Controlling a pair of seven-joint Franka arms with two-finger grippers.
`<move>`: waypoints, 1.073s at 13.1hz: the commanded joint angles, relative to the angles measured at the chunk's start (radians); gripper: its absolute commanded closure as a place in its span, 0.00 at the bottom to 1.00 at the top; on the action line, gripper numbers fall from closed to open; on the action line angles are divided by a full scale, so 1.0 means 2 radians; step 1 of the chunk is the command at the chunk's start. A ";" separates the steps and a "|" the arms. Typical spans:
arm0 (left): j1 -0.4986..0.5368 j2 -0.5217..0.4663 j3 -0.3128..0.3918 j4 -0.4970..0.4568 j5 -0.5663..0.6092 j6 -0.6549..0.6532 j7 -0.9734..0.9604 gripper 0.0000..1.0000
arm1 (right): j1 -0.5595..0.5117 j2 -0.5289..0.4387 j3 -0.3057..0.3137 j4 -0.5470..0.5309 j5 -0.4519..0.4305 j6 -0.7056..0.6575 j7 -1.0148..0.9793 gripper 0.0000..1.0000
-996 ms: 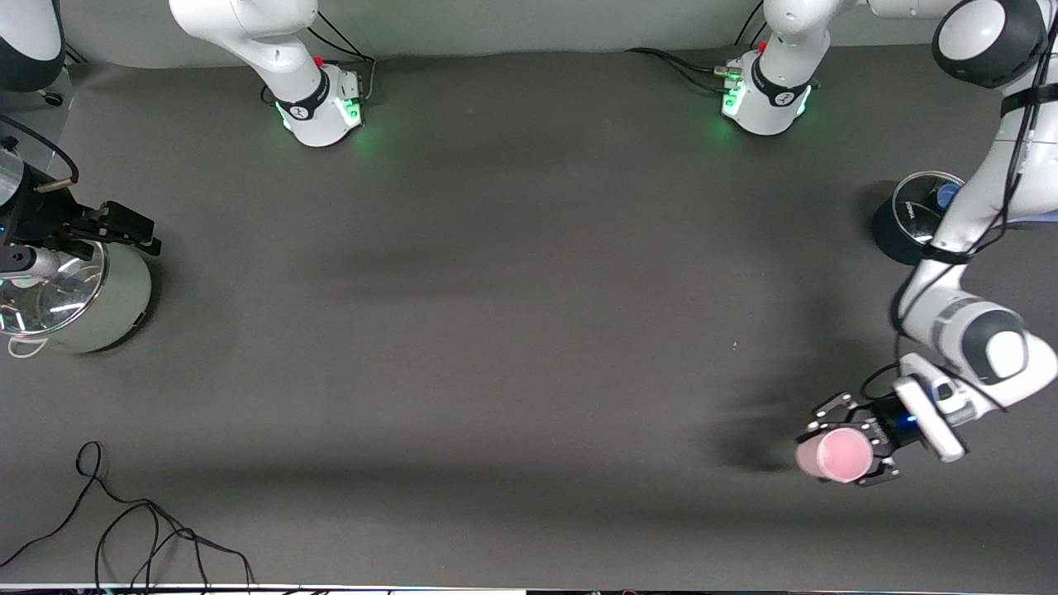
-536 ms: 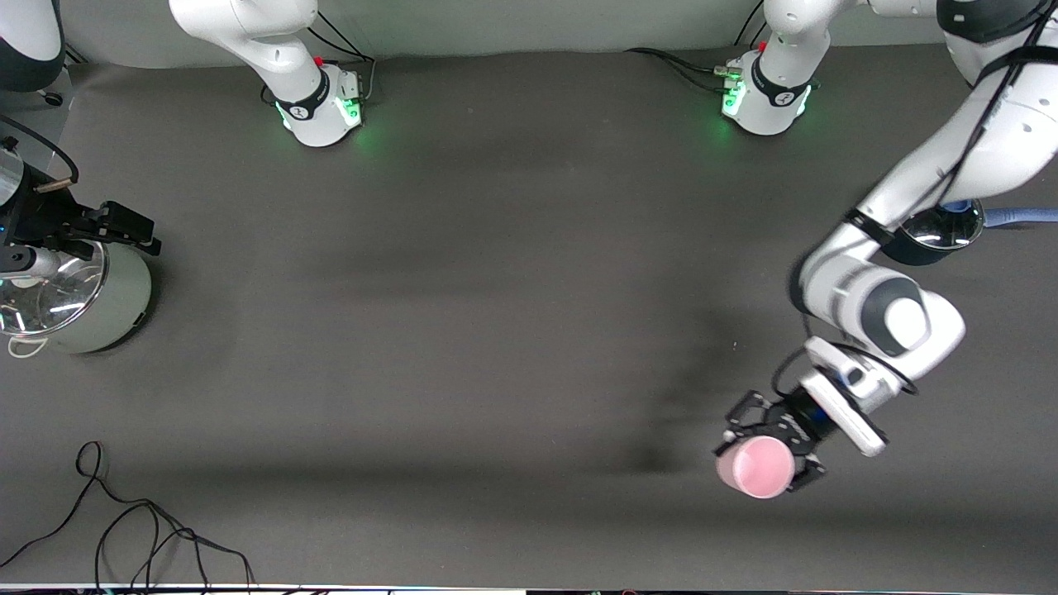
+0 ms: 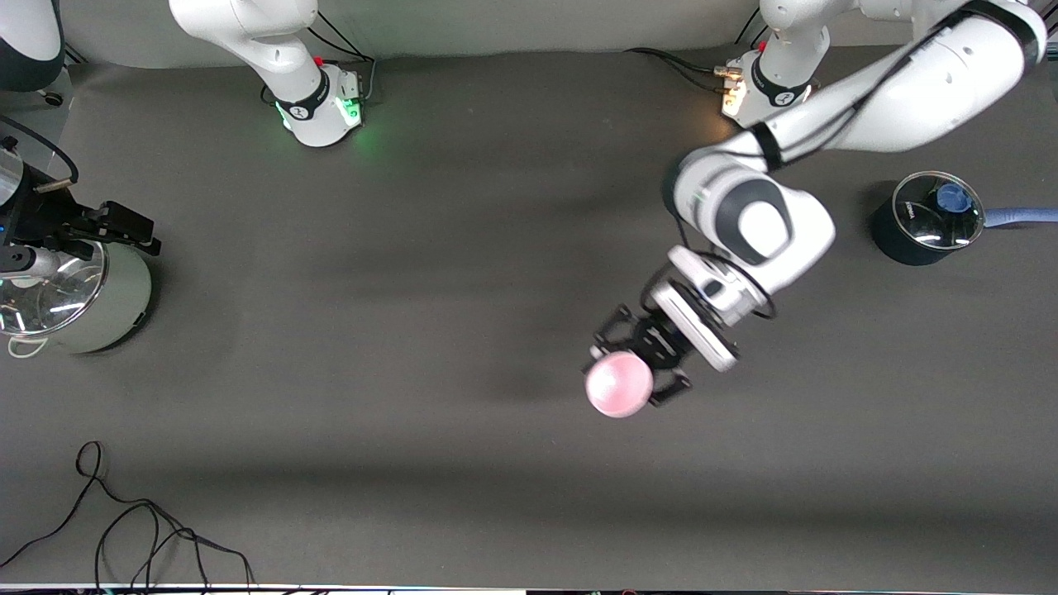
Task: Transfer pink cup from left to right arm
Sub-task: 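Lift the pink cup with the left gripper toward the table middle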
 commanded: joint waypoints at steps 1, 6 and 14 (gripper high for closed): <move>-0.048 -0.021 -0.007 -0.006 -0.014 0.046 -0.006 0.95 | 0.008 -0.001 0.001 0.006 -0.007 -0.005 0.035 0.00; -0.078 -0.057 -0.016 -0.023 -0.006 0.051 -0.006 0.96 | 0.040 0.008 0.008 0.028 0.041 -0.005 0.208 0.00; -0.083 -0.087 -0.022 -0.026 -0.006 0.051 -0.006 1.00 | 0.188 0.088 0.008 0.156 0.108 0.018 0.604 0.00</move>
